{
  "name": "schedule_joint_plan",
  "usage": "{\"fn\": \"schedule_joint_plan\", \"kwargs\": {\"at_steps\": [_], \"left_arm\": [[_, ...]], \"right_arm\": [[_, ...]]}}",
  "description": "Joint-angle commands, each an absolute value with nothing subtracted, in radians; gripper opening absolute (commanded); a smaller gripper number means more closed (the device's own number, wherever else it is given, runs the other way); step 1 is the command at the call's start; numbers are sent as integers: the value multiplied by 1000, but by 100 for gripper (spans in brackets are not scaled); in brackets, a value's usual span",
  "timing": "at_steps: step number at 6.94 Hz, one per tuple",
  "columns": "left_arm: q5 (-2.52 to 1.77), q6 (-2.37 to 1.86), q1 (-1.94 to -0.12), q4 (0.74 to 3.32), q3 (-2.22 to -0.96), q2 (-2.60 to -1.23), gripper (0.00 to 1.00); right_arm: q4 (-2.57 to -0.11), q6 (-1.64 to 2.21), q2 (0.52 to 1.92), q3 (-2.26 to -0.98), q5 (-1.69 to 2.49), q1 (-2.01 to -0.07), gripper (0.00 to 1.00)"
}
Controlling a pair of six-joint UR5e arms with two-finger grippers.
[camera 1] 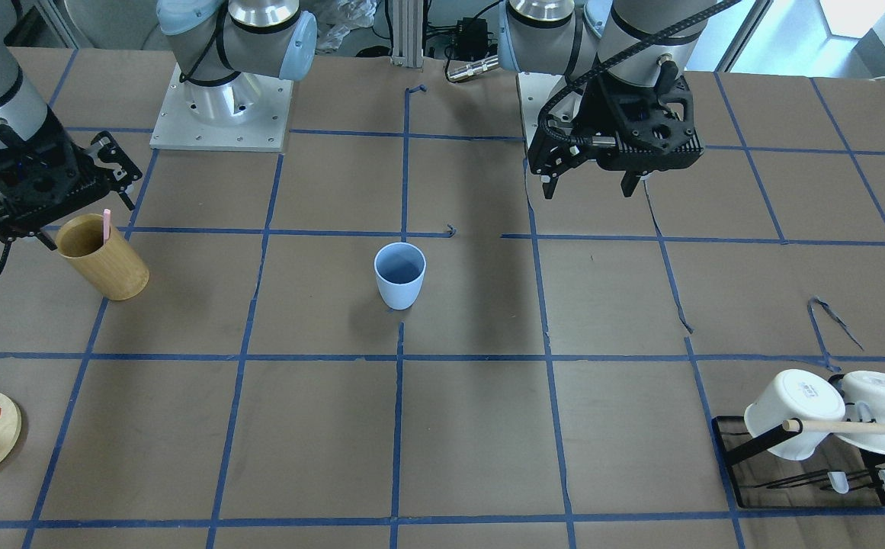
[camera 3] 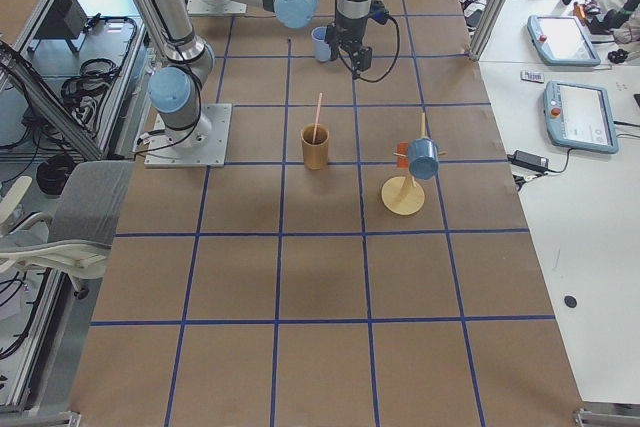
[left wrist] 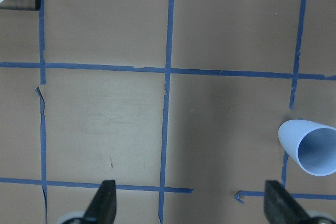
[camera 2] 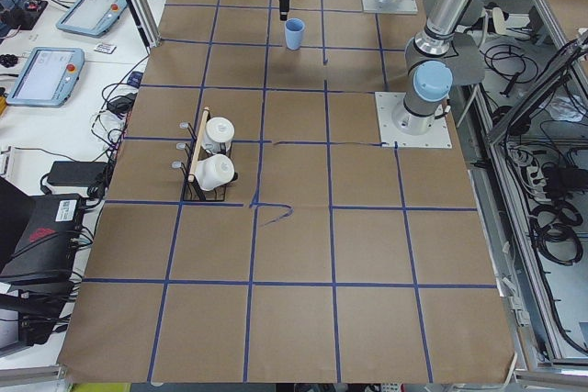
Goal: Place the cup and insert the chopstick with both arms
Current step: 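Release the cup and raise the left gripper while right gripper nears bamboo cup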
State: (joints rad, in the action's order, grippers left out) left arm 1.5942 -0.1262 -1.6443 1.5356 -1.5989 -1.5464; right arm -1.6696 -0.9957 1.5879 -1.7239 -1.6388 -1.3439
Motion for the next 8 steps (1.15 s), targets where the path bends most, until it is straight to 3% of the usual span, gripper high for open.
{"fn": "schedule_joint_plan", "kwargs": {"at_steps": [1,4,6,8], "left_arm": [[1592,-127,-1646,1534,-1595,-1546,100],[1589,-127,-1641,1531,-1594,-1546,100],[1591,-132,-1641,1522,-1595,-1543,100],[1588,-130,-1635,1520,-1597,-1540,100]], "right_arm": [[-1677,-1312,1643,-1822,-1640,-1310,99],[-1879,-1555,1649,-1965,-1615,-1224,99],[-1896,-1607,1657,-1985,-1609,-1224,99],[-1881,-1602,1658,-1988,-1609,-1226,82]]}}
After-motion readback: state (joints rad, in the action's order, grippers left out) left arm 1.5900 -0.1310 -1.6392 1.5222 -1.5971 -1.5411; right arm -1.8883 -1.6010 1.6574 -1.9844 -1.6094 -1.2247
